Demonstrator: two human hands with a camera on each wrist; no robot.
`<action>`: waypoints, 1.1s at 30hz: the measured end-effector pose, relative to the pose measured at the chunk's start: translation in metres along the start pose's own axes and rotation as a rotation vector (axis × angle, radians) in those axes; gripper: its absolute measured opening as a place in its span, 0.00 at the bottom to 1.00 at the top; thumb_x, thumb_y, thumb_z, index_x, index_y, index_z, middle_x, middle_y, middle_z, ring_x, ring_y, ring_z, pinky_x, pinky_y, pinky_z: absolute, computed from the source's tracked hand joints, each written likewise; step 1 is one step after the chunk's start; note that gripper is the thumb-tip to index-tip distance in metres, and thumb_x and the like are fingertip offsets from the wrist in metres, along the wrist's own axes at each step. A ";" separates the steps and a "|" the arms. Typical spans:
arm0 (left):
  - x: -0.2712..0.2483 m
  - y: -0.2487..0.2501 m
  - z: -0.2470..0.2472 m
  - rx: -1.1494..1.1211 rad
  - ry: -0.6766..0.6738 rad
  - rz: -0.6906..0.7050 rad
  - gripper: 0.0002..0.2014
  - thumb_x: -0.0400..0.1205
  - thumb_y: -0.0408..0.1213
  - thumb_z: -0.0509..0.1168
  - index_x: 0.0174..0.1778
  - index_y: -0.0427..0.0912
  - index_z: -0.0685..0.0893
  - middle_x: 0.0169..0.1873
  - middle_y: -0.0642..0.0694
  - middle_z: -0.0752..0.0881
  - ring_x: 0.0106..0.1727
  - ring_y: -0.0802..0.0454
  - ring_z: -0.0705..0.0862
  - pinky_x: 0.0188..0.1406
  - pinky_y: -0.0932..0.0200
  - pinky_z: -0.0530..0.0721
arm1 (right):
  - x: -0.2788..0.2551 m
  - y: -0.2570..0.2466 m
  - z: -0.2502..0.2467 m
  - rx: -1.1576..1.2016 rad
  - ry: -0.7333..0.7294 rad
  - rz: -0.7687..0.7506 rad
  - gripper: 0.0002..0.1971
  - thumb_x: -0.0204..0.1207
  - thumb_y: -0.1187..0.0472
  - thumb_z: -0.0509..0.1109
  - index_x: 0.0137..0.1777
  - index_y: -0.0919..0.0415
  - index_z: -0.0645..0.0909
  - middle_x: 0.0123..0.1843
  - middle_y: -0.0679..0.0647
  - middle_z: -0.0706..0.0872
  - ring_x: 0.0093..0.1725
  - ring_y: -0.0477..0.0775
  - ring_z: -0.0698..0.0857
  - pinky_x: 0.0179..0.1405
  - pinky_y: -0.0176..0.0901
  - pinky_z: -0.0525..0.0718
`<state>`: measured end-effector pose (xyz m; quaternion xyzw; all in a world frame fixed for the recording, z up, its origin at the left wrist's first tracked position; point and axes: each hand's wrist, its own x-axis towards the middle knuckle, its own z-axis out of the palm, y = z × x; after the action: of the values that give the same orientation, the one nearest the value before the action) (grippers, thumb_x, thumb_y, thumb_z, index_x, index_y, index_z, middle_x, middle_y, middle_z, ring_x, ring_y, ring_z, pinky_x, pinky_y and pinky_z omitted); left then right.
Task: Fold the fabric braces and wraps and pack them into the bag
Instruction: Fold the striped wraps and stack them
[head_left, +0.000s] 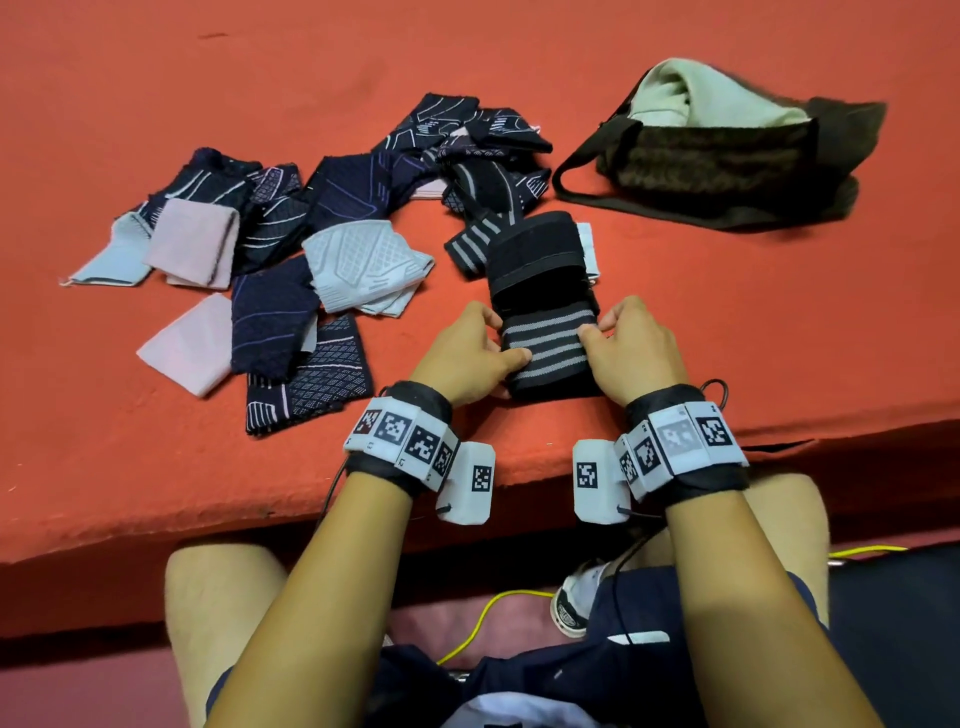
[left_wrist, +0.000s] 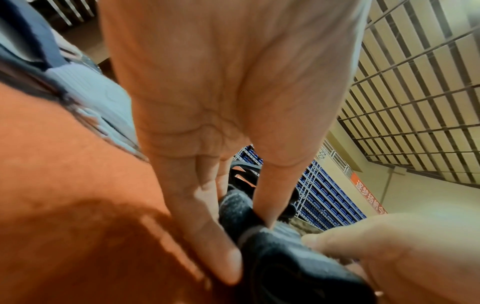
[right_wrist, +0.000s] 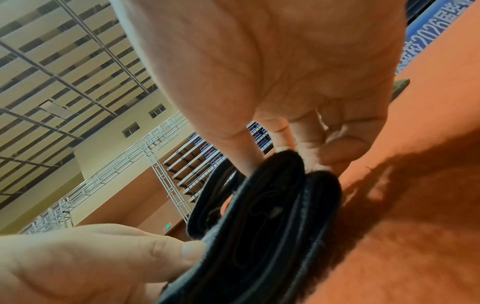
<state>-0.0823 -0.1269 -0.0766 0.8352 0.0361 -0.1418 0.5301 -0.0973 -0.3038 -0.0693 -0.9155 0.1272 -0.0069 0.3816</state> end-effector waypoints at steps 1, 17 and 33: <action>0.002 0.002 0.000 0.010 -0.004 -0.007 0.20 0.80 0.33 0.74 0.60 0.40 0.69 0.37 0.42 0.82 0.32 0.42 0.87 0.43 0.33 0.91 | 0.002 -0.001 0.001 -0.006 0.000 0.001 0.09 0.84 0.53 0.64 0.55 0.58 0.75 0.51 0.59 0.86 0.51 0.64 0.82 0.49 0.52 0.79; 0.013 -0.006 0.006 0.092 0.039 0.003 0.17 0.77 0.35 0.77 0.43 0.43 0.71 0.33 0.48 0.79 0.28 0.51 0.84 0.39 0.44 0.92 | 0.007 0.002 0.013 -0.170 0.094 -0.101 0.07 0.83 0.61 0.62 0.52 0.59 0.82 0.50 0.58 0.87 0.52 0.66 0.85 0.50 0.55 0.84; -0.001 0.018 -0.035 0.366 0.068 0.130 0.08 0.81 0.38 0.70 0.39 0.44 0.79 0.31 0.46 0.86 0.29 0.51 0.84 0.36 0.55 0.87 | -0.002 -0.027 -0.010 -0.280 -0.065 -0.214 0.10 0.78 0.62 0.61 0.52 0.57 0.83 0.54 0.60 0.87 0.54 0.67 0.83 0.47 0.48 0.77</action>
<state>-0.0730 -0.1029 -0.0468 0.9225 -0.0262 -0.0830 0.3760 -0.0943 -0.2916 -0.0430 -0.9678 0.0163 -0.0002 0.2513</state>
